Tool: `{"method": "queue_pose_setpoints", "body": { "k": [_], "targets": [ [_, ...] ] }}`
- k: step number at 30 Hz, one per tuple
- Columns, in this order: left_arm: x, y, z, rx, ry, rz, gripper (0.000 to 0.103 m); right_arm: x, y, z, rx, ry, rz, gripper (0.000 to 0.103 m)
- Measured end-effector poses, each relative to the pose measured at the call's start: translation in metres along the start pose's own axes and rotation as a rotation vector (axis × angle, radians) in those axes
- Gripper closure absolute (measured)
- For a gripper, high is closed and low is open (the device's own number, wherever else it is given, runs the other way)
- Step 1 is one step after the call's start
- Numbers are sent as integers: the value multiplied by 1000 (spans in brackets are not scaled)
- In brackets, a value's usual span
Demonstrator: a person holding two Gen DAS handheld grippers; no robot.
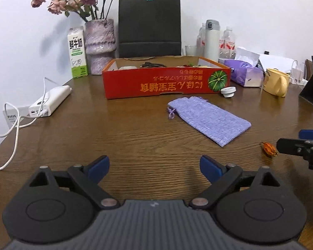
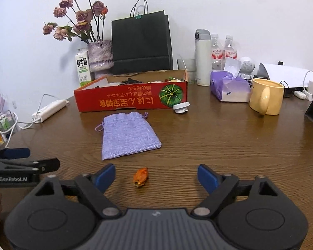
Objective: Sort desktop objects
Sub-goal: 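Move both open tools back toward the lavender pouch and orange object, then grasp the lavender cloth pouch with the left tool while the right tool grasps the orange object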
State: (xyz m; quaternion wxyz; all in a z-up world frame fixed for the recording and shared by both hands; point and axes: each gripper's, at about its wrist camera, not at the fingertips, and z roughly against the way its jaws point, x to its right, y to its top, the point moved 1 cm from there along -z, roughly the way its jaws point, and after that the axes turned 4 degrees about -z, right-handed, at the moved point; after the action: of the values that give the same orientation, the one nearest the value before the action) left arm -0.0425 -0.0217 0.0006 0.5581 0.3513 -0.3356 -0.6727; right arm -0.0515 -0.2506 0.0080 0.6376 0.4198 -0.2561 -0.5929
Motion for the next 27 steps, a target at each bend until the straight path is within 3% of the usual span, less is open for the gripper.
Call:
{"method": "queue_pose_setpoints", "body": {
  "k": [2,7,11,12,14,17,21,27],
  "targets": [
    [1,0,0,4,-2,-5,7,-1,-3,0,-19,15,-1,41],
    [3,0,-1,0,-19,-18,7,-7,-5,0,-32,32,35,46],
    [4,3,-9,-41,-16,-8,7,-13,-3,-13,-82,-17,64,70],
    [4,4,-13,-52,-3,11,7,-14,-2,-16,-94,-31,75,71],
    [5,11,-23,-56,-41,30,7,-17,1,-23,-103,-45,101,71],
    [10,30,-48,-34,-73,62,6,-19,6,-33,-108,-27,114,78],
    [29,66,-104,-126,-102,38,6,-14,20,-52,-108,-54,125,81],
    [62,92,-159,-169,-58,6,0,15,36,-70,-110,-53,46,78]
  ]
}}
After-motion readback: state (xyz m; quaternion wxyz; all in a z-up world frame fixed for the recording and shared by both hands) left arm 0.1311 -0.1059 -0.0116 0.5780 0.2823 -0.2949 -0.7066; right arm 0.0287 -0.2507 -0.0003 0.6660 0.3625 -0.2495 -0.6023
